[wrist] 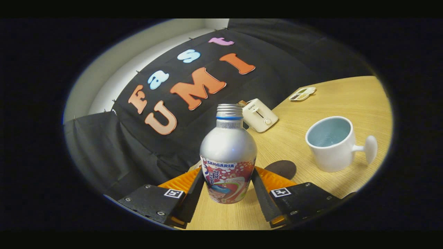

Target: Take the bottle from table, then pour the juice into the cup, finally place the bottle on the coaster

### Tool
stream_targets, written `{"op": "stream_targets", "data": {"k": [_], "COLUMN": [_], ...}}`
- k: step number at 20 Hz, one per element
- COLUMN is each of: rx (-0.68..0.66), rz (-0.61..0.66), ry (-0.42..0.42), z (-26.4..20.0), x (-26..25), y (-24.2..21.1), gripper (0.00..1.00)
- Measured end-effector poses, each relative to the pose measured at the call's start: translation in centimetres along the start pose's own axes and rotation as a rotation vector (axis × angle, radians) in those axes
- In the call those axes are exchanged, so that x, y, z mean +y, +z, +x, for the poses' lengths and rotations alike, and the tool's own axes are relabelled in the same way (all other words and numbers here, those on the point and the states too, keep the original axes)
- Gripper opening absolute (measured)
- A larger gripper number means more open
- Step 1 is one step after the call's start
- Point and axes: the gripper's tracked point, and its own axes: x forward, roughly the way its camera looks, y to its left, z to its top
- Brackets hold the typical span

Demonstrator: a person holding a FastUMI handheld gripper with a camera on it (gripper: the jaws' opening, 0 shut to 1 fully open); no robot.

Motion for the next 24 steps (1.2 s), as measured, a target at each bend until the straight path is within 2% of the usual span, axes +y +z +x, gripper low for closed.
{"op": "stream_targets", "data": {"k": [6,12,15,24], "rx": [-0.008,0.003,0.011,0.031], "rz": [0.118,0.301,0.367,0.580], "ry": [-0.020,-0.004,-0.037,-0.020], "z": [-0.2,-0.4,-0.5,-0.9], "x": [-1.0,-1.6,-2.6,-2.6], "y": [0.8,0.9,0.8,0.7], "gripper": [0.76,0.76,0.76,0.76]}}
